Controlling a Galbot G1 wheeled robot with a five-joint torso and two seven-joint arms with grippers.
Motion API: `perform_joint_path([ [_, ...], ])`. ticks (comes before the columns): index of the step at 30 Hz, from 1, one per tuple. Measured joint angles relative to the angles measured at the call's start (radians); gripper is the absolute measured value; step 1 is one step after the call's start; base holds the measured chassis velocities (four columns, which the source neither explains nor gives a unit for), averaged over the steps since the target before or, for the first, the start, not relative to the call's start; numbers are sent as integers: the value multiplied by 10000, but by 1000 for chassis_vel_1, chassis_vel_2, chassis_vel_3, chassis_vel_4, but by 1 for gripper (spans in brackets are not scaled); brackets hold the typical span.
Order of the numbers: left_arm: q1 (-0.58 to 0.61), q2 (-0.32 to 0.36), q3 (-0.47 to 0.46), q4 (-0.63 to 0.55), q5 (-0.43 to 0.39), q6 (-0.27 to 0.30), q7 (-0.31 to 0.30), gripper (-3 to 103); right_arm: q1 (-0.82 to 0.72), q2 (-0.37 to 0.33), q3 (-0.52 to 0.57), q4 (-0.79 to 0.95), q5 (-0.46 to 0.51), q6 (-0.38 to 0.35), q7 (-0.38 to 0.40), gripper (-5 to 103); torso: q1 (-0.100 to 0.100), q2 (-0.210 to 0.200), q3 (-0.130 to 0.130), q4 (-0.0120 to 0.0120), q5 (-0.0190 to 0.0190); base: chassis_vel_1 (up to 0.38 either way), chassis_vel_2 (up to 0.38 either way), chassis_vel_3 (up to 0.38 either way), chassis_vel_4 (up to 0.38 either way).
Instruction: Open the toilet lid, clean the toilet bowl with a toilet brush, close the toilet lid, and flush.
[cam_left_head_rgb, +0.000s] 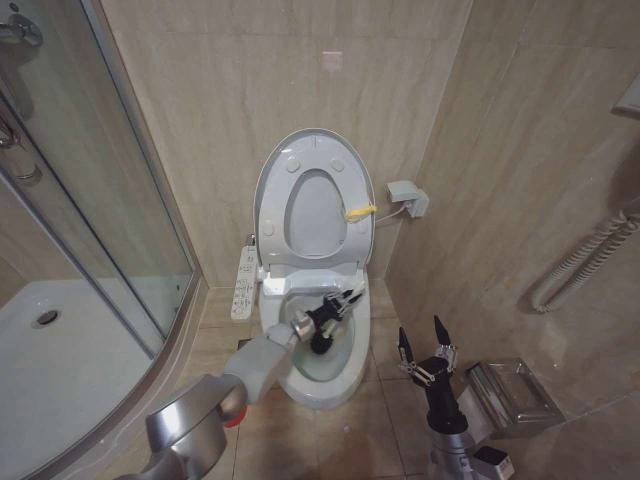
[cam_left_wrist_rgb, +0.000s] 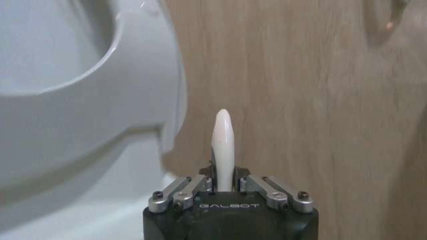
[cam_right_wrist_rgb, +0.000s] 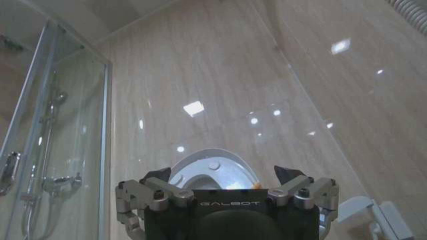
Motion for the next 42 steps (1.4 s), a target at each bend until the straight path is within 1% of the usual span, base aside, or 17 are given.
perform_joint_path([
  [1, 0, 0, 0, 0, 0, 0, 0, 19, 0, 0, 0, 0, 0, 0, 0, 100, 0, 0, 0, 0, 0, 0, 0, 0, 0],
  [4, 30, 425, 209, -46, 22, 157, 16, 19, -3, 1, -2, 4, -18, 2, -11, 100, -1, 1, -2, 0, -3, 0, 0, 0, 0],
  [8, 16, 535, 347, -40, 47, 292, 11, 19, -11, 0, 0, 3, -19, 5, -25, 100, -1, 1, -2, -2, -3, 0, 0, 0, 0],
  [13, -109, 204, 197, -246, -202, 394, 26, 19, -19, 0, 4, 0, -24, 8, -32, 100, 0, 0, 1, 0, 2, 0, 0, 0, 0],
  [16, -230, -35, 155, -545, -574, 356, 128, 19, -17, 1, 18, 1, -24, 7, -26, 100, 0, 0, 0, -6, 1, 0, 0, 0, 0],
  [19, -381, -355, 159, -908, -1067, 160, 368, 19, -40, -4, 47, 4, -13, 6, -17, 100, 0, 0, 0, -9, 1, 0, 0, 0, 0],
  [23, -392, -427, 102, -673, -1044, 80, 499, 19, -71, -69, 89, 3, 51, 5, -17, 100, 0, 0, 0, -8, 1, 0, 0, 0, 0],
  [25, -295, -421, 68, -376, -907, 75, 502, 19, -99, -128, 102, 3, 122, 5, -22, 100, 0, 0, 0, 4, 3, 0, 0, 0, 0],
  [28, -115, -399, 128, -196, -705, 80, 433, 19, -101, -197, 126, -9, 181, 6, -29, 100, 1, 0, 0, 2, -3, 0, 0, 0, 0],
  [29, -62, -336, 192, -168, -623, 81, 325, 19, -92, -227, 138, -21, 201, 3, -29, 100, 0, 0, 0, -3, -3, 0, 0, 0, 0],
  [31, -51, -291, 224, -167, -586, 81, 250, 19, -80, -237, 137, -23, 208, -1, -29, 100, 0, 0, 0, -1, -1, 0, 0, 0, 0],
  [33, -100, -232, 244, -342, -574, 54, -2, 19, -35, -227, 100, -24, 209, -14, -27, 100, 0, -1, 1, 3, -1, 0, 0, 0, 0],
  [36, -309, -332, 136, -732, -695, -72, -165, 19, 12, -175, 19, -53, 187, -20, -24, 100, 0, 0, -1, -5, -1, 0, 0, 0, 0],
  [37, -436, -402, 17, -768, -706, -136, -185, 19, 15, -148, -18, -69, 165, -20, -29, 100, 0, 0, -2, -14, -3, 0, 0, 0, 0],
  [39, -487, -408, -34, -723, -706, -146, -186, 19, 12, -140, -31, -80, 157, -19, -34, 100, 0, 0, -2, -13, -2, 0, 0, 0, 0],
  [41, -494, -412, -81, -434, -666, -128, -187, 19, 3, -130, -64, -112, 153, -14, -65, 100, 0, 0, -1, -3, 1, 0, 0, 0, 0],
  [42, -494, -412, -81, -434, -666, -128, -187, 19, 3, -130, -64, -112, 153, -14, -65, 100, 0, 0, -1, -3, 1, 0, 0, 0, 0],
])
